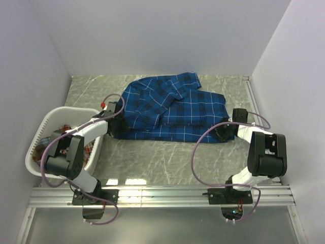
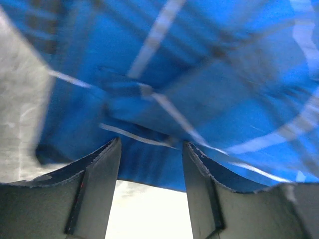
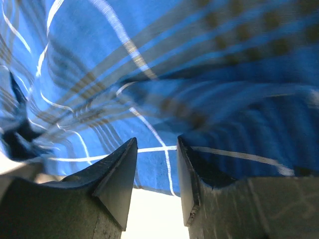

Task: Fold and stack the long sleeve shirts
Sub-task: Fold the shirt

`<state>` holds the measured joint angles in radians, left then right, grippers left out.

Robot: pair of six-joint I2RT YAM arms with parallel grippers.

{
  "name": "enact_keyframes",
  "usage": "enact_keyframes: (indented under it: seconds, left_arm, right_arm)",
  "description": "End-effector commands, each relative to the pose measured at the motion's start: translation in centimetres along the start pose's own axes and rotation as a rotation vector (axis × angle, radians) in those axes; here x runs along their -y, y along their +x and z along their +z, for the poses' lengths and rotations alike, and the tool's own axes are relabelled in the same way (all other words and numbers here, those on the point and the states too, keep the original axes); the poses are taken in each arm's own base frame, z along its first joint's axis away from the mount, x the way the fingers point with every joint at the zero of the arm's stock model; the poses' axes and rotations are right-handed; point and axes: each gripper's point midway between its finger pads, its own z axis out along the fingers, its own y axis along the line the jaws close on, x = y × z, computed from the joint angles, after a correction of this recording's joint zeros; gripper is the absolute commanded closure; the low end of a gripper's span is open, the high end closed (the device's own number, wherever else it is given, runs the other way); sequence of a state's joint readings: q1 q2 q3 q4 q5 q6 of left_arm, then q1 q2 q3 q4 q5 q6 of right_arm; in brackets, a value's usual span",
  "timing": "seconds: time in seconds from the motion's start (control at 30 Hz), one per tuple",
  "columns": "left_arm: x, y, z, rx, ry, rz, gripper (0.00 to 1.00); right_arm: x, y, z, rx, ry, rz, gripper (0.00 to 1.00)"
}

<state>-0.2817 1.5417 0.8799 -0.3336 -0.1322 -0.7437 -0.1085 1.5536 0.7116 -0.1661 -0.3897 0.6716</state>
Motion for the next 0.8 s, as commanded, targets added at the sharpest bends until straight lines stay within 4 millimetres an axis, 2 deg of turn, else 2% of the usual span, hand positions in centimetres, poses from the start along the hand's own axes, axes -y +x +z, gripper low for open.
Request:
enact_keyframes:
  seconds: [0.0, 0.07, 0.2, 0.37, 0.5, 0.63, 0.77]
  left_arm:
    - [-2.5, 0.4, 1.1, -0.020, -0.068, -0.082, 0.43]
    - [-4.0, 0.4, 1.5, -0.032, -0.086, -0.135, 0.44]
    - [-5.2, -0.1, 1.6, -0.029, -0.107, -0.148, 0.44]
    - [-4.2, -0.7, 1.6, -0.031, -0.067, -0.142, 0.41]
    - [-3.3, -1.3, 1.2, -0.029, -0.028, -0.137, 0.36]
    - [-2.4, -2.8, 0.0, 0.024, 0.012, -0.124, 0.26]
    - [-1.1, -4.2, -0.5, 0.081, 0.081, -0.088, 0.18]
  right_arm:
    - [2.1, -1.4, 0.0, 0.045, 0.045, 0.093, 0.55]
    - [2.9, -1.8, 0.0, 0.058, 0.073, 0.111, 0.55]
    - [3.9, -2.7, -0.1, 0.081, 0.136, 0.138, 0.55]
    - [4.6, -5.0, -1.3, 0.166, 0.208, 0.142, 0.55]
    - [4.5, -7.1, -3.1, 0.247, 0.256, 0.116, 0.55]
    - [2.5, -8.3, -5.1, 0.320, 0.233, 0.027, 0.53]
    - [0.7, -7.9, -5.8, 0.336, 0.205, -0.059, 0.50]
